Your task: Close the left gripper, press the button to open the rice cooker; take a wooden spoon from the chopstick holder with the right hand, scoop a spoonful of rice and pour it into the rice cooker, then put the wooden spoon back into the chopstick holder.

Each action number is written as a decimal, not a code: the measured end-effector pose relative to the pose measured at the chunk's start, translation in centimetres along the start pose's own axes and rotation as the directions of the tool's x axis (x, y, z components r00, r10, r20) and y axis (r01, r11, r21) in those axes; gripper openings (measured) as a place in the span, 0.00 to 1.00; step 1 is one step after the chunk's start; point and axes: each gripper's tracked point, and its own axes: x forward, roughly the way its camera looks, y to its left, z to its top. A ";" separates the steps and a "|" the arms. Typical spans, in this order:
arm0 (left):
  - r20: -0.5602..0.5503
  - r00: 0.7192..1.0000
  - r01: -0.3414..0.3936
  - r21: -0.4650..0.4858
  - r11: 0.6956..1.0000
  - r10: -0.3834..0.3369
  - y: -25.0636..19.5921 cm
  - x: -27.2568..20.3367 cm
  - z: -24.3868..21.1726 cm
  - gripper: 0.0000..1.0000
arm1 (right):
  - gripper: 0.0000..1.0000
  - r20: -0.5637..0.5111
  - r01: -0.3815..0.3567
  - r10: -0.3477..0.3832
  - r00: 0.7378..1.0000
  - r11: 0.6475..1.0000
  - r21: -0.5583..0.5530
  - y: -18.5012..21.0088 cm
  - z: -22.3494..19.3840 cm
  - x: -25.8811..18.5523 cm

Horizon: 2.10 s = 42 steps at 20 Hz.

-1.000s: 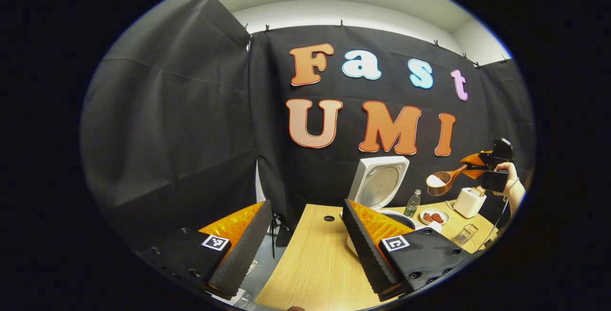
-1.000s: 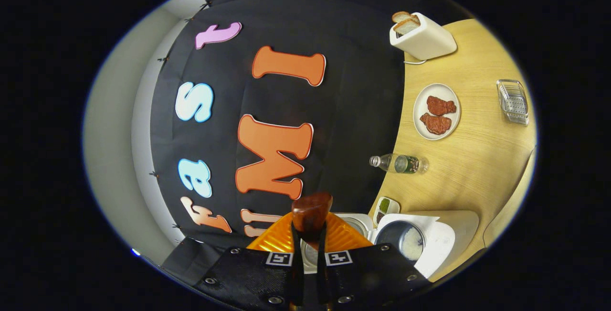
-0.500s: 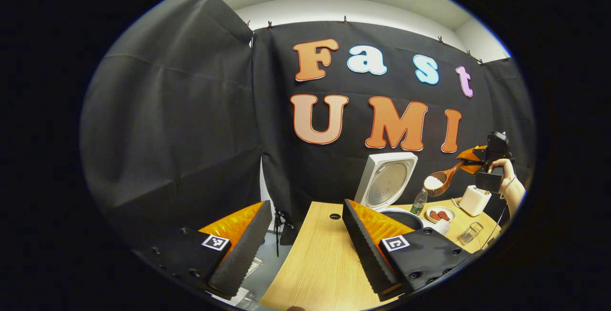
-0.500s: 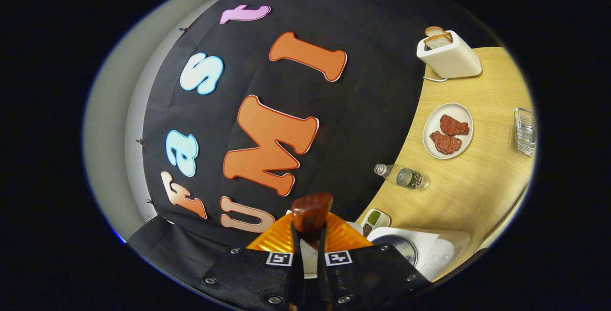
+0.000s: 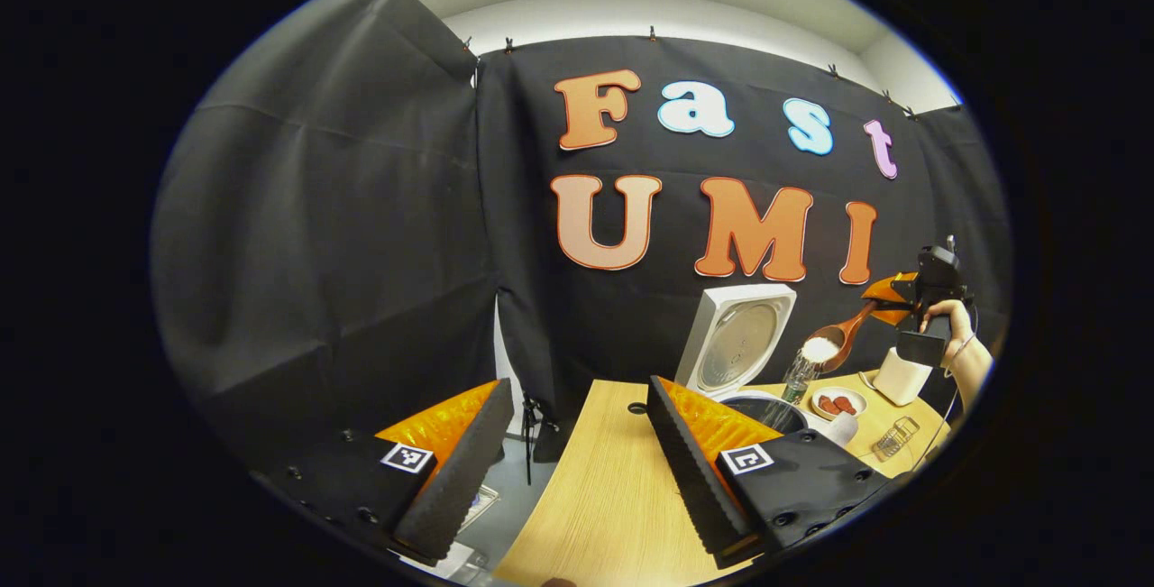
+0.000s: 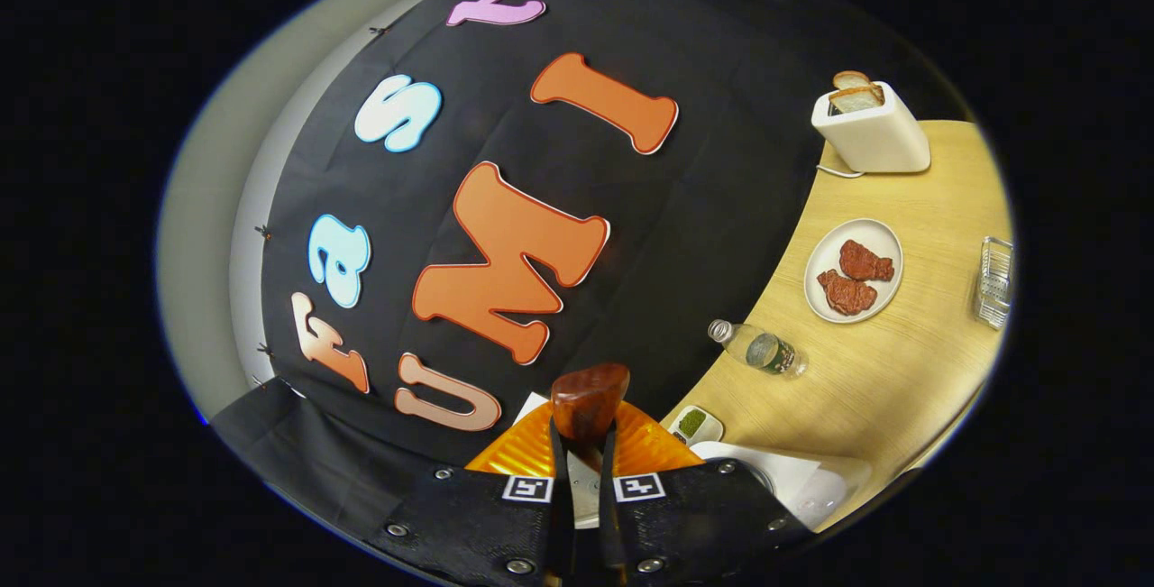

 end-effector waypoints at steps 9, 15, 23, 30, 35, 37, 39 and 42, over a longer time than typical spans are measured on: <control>-0.009 1.000 -0.014 -0.006 1.000 0.014 0.7 0.4 -0.5 1.00 | 0.10 -0.008 -0.003 0.003 1.000 0.998 -0.068 0.5 -0.9 0.8; -0.012 1.000 -0.023 -0.004 1.000 0.023 1.0 0.5 -0.5 1.00 | 0.10 -0.004 -0.003 0.003 1.000 0.991 -0.130 1.0 -1.3 1.2; -0.016 0.999 -0.031 -0.004 1.000 0.031 1.0 0.8 -0.6 1.00 | 0.10 0.013 -0.018 0.022 1.000 0.970 -0.244 2.2 -1.3 1.3; -0.016 0.999 -0.030 -0.001 1.000 0.030 0.9 1.1 -0.6 1.00 | 0.10 0.015 -0.036 0.043 0.999 0.942 -0.333 3.4 -1.5 1.4; -0.018 0.999 -0.028 -0.003 1.000 0.028 0.8 1.4 -0.7 1.00 | 0.10 0.000 -0.063 0.069 0.998 0.918 -0.391 4.4 -2.2 1.4; -0.021 0.999 -0.029 -0.002 1.000 0.028 0.9 1.3 -0.8 1.00 | 0.10 -0.001 -0.069 0.076 0.997 0.905 -0.419 4.7 -2.4 1.4; -0.022 0.999 -0.027 -0.006 1.000 0.027 0.9 1.3 -0.8 1.00 | 0.10 -0.004 -0.077 0.084 0.996 0.891 -0.448 5.1 -2.7 1.3; -0.021 0.999 -0.030 -0.004 1.000 0.030 1.0 1.4 -0.7 1.00 | 0.10 -0.013 -0.090 0.095 0.995 0.878 -0.471 5.5 -3.2 1.4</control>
